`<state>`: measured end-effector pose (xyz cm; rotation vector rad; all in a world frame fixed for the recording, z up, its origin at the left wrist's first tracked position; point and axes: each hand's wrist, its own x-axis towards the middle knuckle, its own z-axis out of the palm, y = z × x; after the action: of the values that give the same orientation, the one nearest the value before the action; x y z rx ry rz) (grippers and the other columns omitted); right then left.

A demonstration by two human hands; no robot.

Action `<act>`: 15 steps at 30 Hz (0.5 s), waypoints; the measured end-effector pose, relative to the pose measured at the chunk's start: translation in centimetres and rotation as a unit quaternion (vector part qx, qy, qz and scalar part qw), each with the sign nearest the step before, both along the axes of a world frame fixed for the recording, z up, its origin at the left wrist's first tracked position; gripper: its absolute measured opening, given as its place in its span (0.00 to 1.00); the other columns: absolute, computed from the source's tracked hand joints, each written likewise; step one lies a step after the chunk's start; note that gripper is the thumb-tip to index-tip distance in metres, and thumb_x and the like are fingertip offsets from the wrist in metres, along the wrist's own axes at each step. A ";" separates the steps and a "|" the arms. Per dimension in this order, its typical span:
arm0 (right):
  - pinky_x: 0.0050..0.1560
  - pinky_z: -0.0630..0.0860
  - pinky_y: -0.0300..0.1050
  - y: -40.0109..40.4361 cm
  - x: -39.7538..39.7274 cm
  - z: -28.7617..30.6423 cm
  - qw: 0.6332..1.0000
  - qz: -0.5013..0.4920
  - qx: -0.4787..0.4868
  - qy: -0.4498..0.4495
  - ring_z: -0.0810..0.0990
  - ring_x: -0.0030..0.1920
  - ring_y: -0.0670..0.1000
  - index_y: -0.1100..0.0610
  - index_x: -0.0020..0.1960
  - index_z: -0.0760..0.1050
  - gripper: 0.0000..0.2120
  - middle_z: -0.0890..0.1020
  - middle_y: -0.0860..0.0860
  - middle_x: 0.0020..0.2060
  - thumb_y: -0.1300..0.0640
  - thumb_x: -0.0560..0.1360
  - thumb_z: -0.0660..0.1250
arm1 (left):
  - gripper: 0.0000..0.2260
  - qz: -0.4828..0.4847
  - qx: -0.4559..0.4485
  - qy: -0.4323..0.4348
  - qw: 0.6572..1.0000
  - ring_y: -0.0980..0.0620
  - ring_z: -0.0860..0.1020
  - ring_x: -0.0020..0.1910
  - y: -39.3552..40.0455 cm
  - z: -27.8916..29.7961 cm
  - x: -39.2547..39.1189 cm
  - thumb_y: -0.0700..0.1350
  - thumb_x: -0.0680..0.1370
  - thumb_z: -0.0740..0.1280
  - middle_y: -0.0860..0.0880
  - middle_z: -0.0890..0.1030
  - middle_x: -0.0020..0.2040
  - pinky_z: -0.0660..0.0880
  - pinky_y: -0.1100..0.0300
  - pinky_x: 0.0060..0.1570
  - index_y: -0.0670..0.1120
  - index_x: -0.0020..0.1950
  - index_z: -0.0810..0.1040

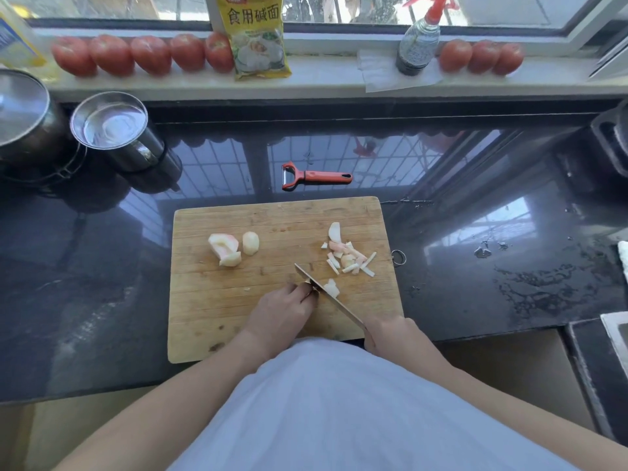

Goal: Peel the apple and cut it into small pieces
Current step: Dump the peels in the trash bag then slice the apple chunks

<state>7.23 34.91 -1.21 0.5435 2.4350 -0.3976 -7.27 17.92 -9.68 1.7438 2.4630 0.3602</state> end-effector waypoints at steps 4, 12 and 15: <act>0.40 0.70 0.48 -1.0 -2.4 -0.9 1.000 -0.006 -0.011 -0.005 0.80 0.48 0.62 0.55 0.57 0.72 0.09 0.80 0.58 0.44 0.57 0.78 0.59 | 0.14 0.002 0.015 0.003 1.000 0.48 0.79 0.36 -0.2 -0.1 0.0 0.36 0.65 0.75 0.49 0.81 0.46 0.75 0.56 0.29 0.47 0.48 0.84; 0.40 0.71 0.50 -0.7 -1.5 0.9 0.993 -0.044 -0.049 0.099 0.75 0.42 0.61 0.57 0.53 0.73 0.07 0.80 0.55 0.41 0.58 0.79 0.58 | 0.14 0.025 0.076 0.029 0.996 0.49 0.81 0.40 -0.7 -0.6 1.1 0.40 0.68 0.73 0.48 0.83 0.50 0.74 0.58 0.35 0.43 0.54 0.85; 0.43 0.75 0.50 -0.4 -0.4 1.1 0.998 -0.033 -0.016 0.045 0.75 0.42 0.62 0.58 0.51 0.72 0.07 0.77 0.56 0.39 0.59 0.80 0.56 | 0.15 0.023 0.079 0.034 0.996 0.47 0.80 0.38 -0.5 -0.8 1.2 0.39 0.71 0.63 0.46 0.83 0.49 0.74 0.56 0.35 0.42 0.53 0.85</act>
<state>6.81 34.53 -0.09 0.6053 2.4973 -0.4974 -6.11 17.45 -10.47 1.7885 2.5893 0.5213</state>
